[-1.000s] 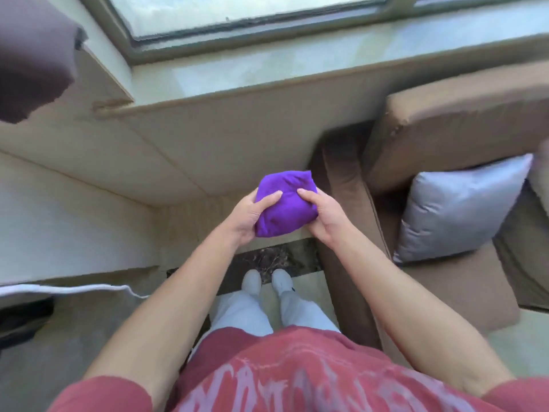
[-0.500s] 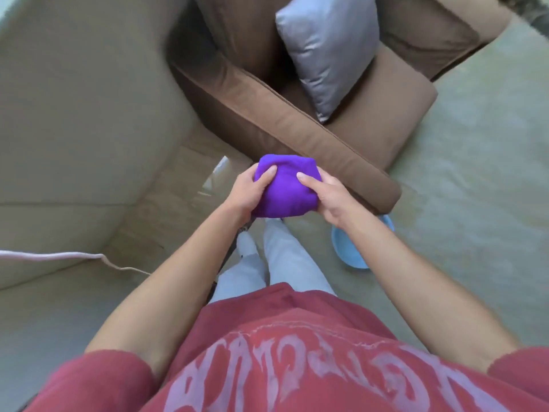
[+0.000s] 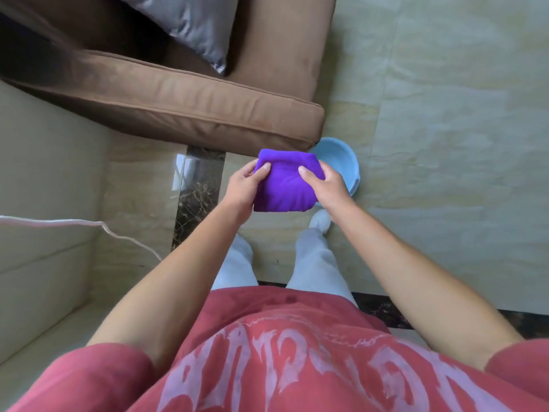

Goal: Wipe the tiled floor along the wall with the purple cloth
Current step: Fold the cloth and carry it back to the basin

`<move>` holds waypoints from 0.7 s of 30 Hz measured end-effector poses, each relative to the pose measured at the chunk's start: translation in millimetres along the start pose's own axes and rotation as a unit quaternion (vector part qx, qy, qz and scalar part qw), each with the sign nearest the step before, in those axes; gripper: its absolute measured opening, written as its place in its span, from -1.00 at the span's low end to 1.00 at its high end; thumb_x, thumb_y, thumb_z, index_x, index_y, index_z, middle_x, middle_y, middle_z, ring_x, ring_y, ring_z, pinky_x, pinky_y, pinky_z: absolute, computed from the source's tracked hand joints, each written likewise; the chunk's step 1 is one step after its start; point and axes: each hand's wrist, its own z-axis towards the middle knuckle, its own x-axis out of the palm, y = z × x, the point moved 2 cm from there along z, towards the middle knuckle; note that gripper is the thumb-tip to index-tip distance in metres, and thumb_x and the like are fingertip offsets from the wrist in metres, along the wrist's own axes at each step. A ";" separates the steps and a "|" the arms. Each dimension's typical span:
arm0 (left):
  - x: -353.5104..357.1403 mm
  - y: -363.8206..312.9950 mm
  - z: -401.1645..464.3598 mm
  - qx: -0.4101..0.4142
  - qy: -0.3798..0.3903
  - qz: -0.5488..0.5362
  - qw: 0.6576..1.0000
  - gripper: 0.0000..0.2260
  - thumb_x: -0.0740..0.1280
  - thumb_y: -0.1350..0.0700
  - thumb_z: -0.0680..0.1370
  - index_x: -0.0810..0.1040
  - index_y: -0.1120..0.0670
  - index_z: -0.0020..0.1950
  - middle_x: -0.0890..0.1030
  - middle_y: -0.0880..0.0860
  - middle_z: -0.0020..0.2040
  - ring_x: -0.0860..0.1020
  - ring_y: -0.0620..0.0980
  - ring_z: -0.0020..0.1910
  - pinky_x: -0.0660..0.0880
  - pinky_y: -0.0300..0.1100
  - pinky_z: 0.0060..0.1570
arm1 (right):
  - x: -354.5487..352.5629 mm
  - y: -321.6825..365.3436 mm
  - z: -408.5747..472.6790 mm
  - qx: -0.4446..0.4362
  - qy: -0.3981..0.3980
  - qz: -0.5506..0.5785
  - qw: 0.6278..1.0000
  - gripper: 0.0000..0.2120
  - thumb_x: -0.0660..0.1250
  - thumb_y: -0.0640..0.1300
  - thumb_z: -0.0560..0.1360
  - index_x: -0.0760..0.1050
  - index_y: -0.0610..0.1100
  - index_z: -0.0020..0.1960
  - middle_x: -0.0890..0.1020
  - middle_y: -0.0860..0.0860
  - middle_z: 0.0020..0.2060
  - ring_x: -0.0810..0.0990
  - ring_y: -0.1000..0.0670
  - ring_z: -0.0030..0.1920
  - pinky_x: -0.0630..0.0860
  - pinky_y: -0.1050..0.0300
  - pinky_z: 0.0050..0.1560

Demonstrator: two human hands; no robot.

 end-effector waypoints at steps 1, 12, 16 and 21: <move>6.5 3.7 4.2 -0.011 0.002 -0.008 1.000 -0.82 0.34 0.19 0.63 0.61 0.14 0.21 0.63 0.19 0.17 0.58 0.09 0.16 0.48 0.07 0.34 | -8.9 -2.8 2.8 0.007 0.003 0.016 1.000 -0.81 0.49 0.12 0.39 0.66 0.16 0.00 0.76 0.12 -0.03 0.73 0.09 0.02 0.62 0.10 0.05; 170.0 94.4 82.9 -0.074 -0.049 0.066 0.994 -0.73 0.29 0.15 0.66 0.57 0.14 0.34 0.66 0.13 0.22 0.60 0.03 0.13 0.54 -0.03 0.24 | -181.5 -94.4 74.4 0.166 -0.004 0.168 0.972 -0.63 0.43 -0.33 0.46 0.54 0.01 0.18 0.66 -0.14 0.00 0.67 -0.09 -0.10 0.60 0.10 -0.16; 194.0 112.6 137.4 -0.077 -0.065 0.161 0.982 -0.84 0.33 0.15 0.64 0.61 0.07 0.20 0.66 0.04 -0.02 0.59 -0.02 -0.07 0.50 -0.15 -0.05 | -204.7 -127.0 119.0 0.194 -0.035 0.134 0.971 -0.66 0.45 -0.25 0.38 0.56 0.04 0.09 0.68 -0.12 -0.01 0.68 -0.12 -0.09 0.55 0.09 -0.19; 184.8 175.7 265.4 -0.118 -0.078 0.267 0.953 -0.80 0.37 0.14 0.62 0.61 0.11 0.23 0.61 0.07 -0.04 0.56 0.02 -0.06 0.57 0.04 0.03 | -201.1 -227.7 226.4 0.226 -0.062 0.097 0.967 -0.71 0.46 -0.19 0.35 0.51 0.10 -0.02 0.68 -0.08 -0.06 0.71 -0.16 -0.06 0.65 -0.14 -0.02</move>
